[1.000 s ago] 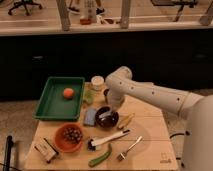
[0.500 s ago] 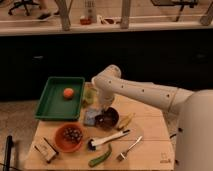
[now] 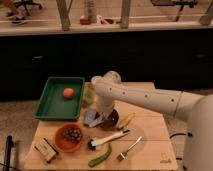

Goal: Wipe purple bowl with towel

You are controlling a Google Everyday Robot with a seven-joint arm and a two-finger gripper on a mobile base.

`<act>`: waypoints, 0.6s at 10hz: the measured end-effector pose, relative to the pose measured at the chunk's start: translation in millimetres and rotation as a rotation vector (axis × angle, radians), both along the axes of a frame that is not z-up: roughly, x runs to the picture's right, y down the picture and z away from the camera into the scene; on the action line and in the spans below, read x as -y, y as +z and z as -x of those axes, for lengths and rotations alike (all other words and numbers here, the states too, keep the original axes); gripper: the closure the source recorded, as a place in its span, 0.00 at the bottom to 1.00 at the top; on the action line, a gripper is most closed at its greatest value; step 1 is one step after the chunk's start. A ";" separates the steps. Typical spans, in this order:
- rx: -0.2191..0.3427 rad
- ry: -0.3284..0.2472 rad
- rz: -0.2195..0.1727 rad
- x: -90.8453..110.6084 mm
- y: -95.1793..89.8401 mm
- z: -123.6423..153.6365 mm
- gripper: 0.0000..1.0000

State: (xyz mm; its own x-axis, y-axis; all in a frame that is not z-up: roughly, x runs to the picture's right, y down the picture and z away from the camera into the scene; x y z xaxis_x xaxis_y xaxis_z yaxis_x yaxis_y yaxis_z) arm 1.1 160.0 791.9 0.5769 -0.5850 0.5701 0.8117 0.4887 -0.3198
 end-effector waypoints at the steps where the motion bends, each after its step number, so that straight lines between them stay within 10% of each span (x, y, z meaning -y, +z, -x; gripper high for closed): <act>1: -0.001 0.001 0.008 -5.7 -1.2 -3.5 1.00; 6: -0.086 0.051 0.010 -4.9 -0.4 -47.7 1.00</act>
